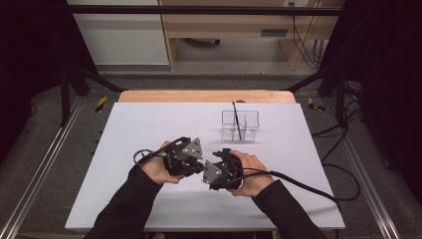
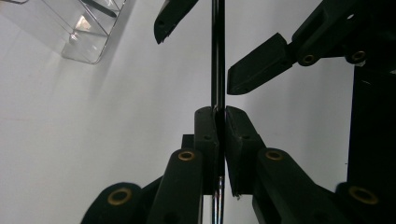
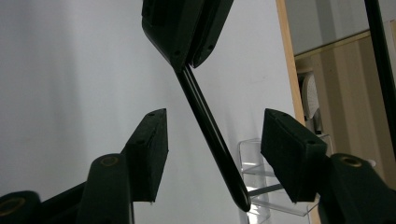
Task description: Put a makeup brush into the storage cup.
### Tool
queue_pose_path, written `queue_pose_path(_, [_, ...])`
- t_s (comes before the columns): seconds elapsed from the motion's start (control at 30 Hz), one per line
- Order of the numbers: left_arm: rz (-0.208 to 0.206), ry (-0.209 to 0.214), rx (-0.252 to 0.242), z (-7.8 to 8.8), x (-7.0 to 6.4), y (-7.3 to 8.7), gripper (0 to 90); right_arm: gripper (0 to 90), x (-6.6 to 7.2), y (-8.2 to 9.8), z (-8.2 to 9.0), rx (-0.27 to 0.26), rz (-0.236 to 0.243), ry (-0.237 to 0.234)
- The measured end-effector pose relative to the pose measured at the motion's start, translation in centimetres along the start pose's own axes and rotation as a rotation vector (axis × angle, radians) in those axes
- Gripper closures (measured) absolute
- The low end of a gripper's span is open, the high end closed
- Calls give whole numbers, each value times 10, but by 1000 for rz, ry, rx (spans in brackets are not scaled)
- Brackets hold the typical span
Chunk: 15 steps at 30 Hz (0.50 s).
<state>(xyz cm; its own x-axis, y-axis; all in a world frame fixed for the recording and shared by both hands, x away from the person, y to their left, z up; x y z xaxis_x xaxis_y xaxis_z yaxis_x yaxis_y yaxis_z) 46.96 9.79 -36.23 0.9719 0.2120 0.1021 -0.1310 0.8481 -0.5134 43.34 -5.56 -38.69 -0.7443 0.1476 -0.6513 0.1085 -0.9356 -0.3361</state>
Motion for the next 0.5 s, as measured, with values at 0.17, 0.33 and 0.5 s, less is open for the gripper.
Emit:
queue_pose_path(0.17, [-10,8,2,0,-1,0,834,469,1,-2,0,1,36,6])
queue_pose_path(0.33, [-16,20,3,0,-2,0,833,527,4,-4,1,1,65,6])
queue_pose_path(0.5, [-21,25,8,-1,-3,0,833,586,5,-4,0,5,93,3])
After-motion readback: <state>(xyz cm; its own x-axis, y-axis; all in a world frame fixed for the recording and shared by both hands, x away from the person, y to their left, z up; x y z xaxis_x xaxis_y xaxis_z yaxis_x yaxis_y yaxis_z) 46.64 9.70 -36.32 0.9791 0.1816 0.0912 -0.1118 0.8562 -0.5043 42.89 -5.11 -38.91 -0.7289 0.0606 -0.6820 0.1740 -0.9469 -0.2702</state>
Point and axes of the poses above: each handheld gripper's, and its own axes: z roughly backward along the jaws, y roughly out of its underside, x roughly to its left, the point moved 1 cm from there along -z, roughly forward along the jaws, and after that the axes turned 3 degrees about x, right-handed, at the moved point
